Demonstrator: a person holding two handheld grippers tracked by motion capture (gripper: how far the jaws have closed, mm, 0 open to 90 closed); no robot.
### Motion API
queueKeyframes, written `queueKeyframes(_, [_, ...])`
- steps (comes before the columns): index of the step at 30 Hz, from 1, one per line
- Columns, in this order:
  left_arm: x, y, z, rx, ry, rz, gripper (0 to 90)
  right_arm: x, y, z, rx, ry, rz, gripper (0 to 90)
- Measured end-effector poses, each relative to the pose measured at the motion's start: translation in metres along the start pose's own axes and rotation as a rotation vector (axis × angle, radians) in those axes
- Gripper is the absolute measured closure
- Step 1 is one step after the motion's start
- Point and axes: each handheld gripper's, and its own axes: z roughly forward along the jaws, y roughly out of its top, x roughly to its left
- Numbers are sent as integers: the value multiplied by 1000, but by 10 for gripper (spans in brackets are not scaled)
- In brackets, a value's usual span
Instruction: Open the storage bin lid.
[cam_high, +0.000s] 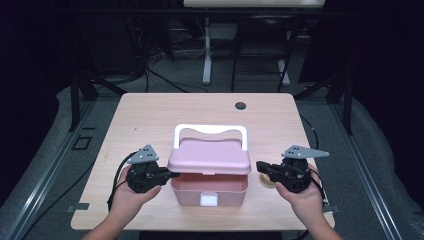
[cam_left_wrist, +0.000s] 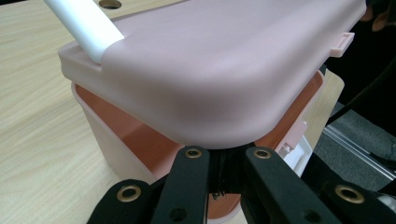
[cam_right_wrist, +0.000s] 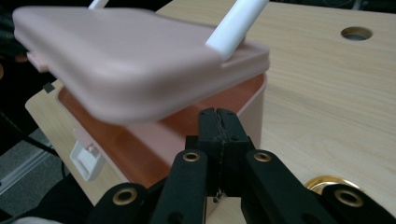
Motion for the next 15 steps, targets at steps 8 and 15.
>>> queueKeyframes(8, [1,7,-2,-19,-1,-2,898,8,-14,14,23,42,0,898])
queueKeyframes(15, [1,12,-3,-20,6,3,898,16,-22,27,35,88,-3,899])
